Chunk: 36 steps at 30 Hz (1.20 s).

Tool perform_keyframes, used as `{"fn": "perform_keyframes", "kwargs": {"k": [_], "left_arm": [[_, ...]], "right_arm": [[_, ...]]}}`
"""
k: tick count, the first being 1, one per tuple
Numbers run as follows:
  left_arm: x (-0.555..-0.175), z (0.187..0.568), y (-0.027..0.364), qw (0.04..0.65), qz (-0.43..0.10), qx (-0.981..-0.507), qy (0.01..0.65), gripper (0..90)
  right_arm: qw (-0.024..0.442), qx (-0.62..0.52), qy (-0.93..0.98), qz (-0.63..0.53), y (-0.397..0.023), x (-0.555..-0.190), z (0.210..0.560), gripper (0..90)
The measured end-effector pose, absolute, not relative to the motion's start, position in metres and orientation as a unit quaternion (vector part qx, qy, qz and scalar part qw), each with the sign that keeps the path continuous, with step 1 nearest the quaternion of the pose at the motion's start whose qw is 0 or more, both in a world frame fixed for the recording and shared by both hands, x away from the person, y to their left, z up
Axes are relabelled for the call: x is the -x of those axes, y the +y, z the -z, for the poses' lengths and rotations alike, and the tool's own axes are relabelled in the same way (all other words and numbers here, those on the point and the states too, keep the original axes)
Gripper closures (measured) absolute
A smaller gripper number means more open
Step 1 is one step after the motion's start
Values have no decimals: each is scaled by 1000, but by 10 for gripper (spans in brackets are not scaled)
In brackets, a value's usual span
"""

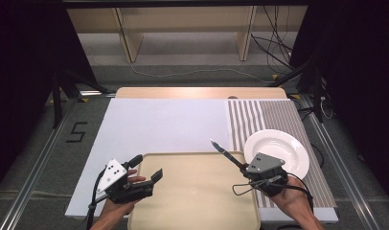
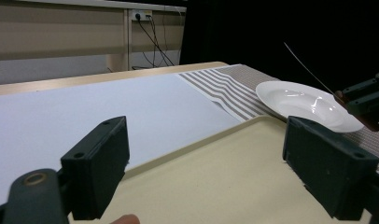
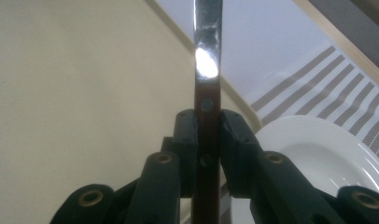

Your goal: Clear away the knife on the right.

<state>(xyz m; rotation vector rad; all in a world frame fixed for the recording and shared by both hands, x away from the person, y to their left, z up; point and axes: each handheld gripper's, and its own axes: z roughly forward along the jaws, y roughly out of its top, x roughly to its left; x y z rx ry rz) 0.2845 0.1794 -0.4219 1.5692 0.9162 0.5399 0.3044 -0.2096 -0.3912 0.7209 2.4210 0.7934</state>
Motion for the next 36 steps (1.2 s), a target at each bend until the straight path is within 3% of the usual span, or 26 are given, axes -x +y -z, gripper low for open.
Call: {"fn": "perform_keyframes", "kwargs": {"k": [13, 36], "left_arm": [[-285, 422, 179, 583, -231, -673, 392, 143], [-285, 422, 179, 580, -231, -675, 393, 143]], "right_arm": [[205, -266, 897, -287, -203, -292, 403, 777], [84, -320, 881, -340, -197, -290, 420, 777]]}}
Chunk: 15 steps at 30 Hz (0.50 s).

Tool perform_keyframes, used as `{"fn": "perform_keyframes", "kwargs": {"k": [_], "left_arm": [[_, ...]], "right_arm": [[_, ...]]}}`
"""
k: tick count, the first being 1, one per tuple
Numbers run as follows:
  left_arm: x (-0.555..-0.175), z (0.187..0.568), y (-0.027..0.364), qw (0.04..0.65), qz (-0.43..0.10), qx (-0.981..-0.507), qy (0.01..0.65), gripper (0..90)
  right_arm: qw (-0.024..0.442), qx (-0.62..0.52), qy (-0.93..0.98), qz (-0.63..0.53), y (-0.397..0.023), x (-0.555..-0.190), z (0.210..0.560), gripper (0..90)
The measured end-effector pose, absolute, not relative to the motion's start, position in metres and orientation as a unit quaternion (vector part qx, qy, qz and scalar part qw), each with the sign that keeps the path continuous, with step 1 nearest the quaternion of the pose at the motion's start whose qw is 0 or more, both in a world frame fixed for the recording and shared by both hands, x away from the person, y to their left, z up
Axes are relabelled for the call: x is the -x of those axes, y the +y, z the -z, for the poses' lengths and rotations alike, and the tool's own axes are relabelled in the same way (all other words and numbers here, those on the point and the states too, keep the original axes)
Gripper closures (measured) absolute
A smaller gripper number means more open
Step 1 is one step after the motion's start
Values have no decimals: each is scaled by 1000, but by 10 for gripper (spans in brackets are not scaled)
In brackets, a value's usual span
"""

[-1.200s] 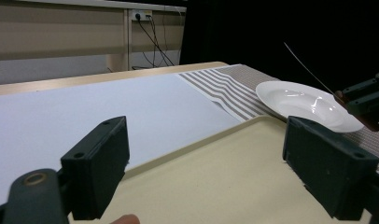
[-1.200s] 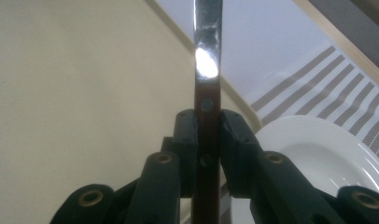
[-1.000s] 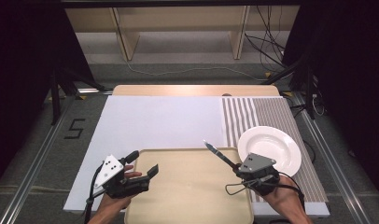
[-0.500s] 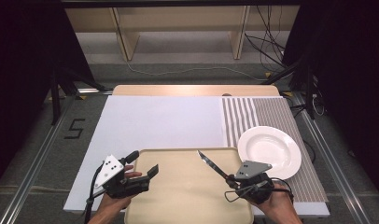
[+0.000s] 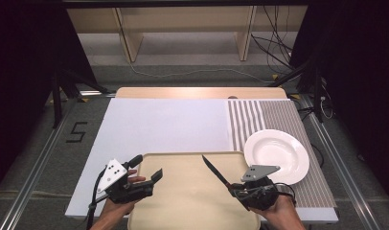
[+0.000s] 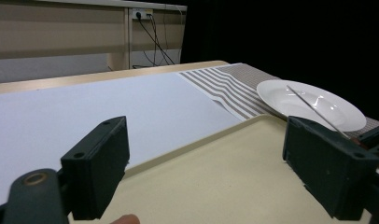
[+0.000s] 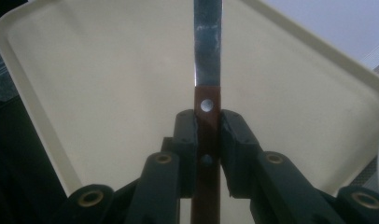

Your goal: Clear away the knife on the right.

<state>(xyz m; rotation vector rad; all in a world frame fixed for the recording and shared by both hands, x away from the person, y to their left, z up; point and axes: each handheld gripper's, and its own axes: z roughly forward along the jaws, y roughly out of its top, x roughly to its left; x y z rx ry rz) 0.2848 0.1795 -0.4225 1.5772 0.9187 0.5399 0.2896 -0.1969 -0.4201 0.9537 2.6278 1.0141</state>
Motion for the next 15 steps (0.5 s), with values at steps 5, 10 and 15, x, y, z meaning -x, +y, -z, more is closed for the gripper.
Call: {"fn": "perform_keyframes", "kwargs": {"k": [5, 10, 15], "left_arm": [[-285, 423, 180, 580, -231, -675, 393, 144], [-285, 422, 179, 580, -231, -675, 393, 143], [-285, 423, 179, 580, -231, -675, 393, 144]], "right_arm": [[67, -324, 885, -328, -195, -291, 425, 777], [42, -328, 891, -311, -194, -293, 431, 777], [24, -328, 901, -284, -189, -295, 439, 777]]}}
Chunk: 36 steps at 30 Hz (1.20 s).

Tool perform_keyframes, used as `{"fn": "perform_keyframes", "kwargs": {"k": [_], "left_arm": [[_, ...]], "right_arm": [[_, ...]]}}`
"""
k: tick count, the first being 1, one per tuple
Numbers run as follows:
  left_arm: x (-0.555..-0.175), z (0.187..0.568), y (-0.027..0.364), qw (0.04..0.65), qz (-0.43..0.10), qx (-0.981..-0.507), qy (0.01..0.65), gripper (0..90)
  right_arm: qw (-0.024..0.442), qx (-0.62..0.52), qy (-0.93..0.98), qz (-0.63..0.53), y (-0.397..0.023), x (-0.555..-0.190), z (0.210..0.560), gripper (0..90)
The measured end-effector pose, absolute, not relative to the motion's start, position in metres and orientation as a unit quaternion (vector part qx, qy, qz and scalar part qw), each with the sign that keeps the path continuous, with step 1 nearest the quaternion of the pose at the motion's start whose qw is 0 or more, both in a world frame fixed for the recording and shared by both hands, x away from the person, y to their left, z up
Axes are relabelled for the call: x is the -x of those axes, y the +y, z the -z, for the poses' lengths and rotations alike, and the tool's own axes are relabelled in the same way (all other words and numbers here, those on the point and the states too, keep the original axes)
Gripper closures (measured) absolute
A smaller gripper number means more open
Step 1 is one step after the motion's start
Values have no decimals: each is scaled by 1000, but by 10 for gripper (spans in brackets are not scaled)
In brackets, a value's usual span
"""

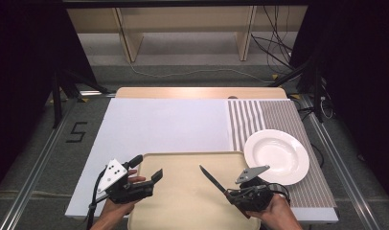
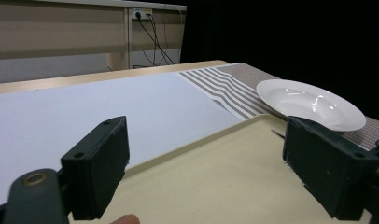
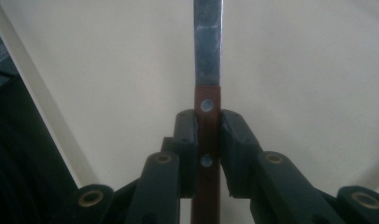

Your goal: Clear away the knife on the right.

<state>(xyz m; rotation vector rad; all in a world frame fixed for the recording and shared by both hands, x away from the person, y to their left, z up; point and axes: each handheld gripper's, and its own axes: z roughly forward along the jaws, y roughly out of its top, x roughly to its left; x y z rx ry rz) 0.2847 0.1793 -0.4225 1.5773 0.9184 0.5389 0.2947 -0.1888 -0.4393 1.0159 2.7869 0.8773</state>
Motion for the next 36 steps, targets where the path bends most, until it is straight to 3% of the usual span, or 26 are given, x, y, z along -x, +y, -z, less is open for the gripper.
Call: {"fn": "perform_keyframes", "kwargs": {"k": [26, 29, 32, 34, 36], "left_arm": [[-284, 422, 179, 583, -228, -674, 392, 142], [-284, 422, 179, 583, -229, -674, 392, 142], [-284, 422, 179, 582, -229, -675, 392, 142], [-284, 422, 179, 582, -229, -675, 392, 142], [-284, 422, 179, 582, -229, -675, 392, 142]], "right_arm": [[4, -334, 922, -194, -181, -299, 459, 763], [-3, -335, 921, -201, -180, -299, 456, 581], [4, -328, 919, -220, -180, -298, 451, 516], [18, -322, 917, -234, -180, -298, 448, 544], [35, -307, 915, -258, -180, -297, 444, 641]]}}
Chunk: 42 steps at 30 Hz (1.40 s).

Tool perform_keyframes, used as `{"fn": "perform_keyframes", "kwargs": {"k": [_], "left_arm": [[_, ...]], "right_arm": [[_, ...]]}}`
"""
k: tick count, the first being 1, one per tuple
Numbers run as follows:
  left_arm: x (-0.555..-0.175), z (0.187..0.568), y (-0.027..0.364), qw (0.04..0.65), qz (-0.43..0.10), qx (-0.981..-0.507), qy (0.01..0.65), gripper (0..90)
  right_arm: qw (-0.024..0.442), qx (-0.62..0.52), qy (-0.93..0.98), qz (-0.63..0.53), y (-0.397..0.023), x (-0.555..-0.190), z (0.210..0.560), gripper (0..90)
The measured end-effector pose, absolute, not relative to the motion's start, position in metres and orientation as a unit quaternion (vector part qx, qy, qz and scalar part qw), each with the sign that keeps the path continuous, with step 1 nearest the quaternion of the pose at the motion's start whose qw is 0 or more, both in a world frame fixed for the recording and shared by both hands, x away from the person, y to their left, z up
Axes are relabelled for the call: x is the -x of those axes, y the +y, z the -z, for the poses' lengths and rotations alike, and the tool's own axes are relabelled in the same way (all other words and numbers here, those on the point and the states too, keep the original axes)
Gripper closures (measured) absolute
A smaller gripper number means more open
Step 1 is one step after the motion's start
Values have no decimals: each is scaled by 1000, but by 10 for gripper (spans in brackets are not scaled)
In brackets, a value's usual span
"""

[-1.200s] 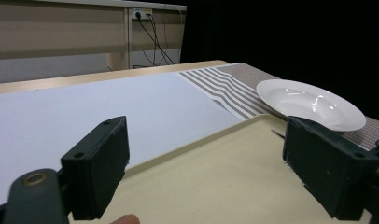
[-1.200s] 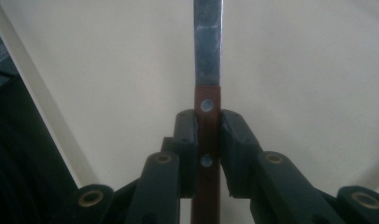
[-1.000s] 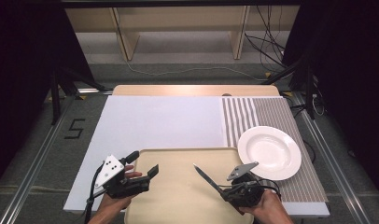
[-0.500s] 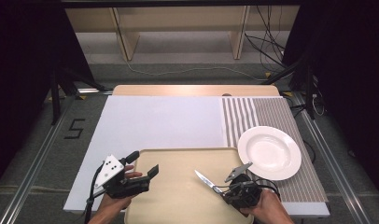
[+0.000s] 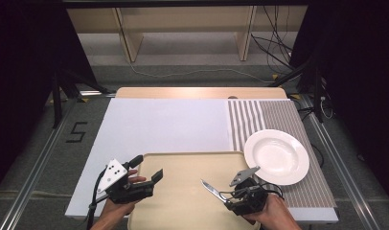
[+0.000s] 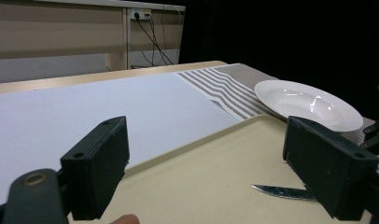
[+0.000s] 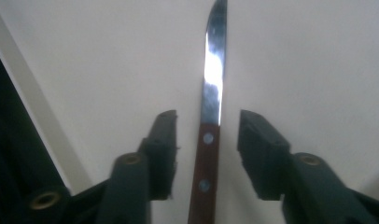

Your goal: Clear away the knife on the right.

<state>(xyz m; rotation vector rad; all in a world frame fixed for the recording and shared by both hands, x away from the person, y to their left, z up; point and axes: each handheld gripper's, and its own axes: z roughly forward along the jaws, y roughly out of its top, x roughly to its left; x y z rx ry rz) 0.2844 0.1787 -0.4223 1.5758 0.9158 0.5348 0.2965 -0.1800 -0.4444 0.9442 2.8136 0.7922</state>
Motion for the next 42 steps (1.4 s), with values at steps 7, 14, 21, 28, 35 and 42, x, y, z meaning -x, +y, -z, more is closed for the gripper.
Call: {"fn": "perform_keyframes", "kwargs": {"k": [7, 14, 21, 28, 35, 42], "left_arm": [[-284, 422, 178, 581, -229, -676, 392, 142], [-284, 423, 179, 581, -229, -676, 392, 142], [-284, 423, 179, 580, -229, -677, 391, 143], [-284, 422, 179, 579, -230, -678, 390, 143], [-284, 422, 179, 580, -230, -677, 391, 143], [-284, 422, 179, 579, -230, -678, 390, 143]], "right_arm": [[58, -248, 927, -276, -171, -291, 447, 875], [55, -232, 940, -244, -159, -290, 459, 885], [55, -232, 943, -231, -159, -291, 464, 900], [58, -246, 938, -235, -164, -297, 465, 900], [61, -265, 936, -224, -172, -303, 464, 900], [64, -275, 934, -217, -179, -306, 463, 900]]}}
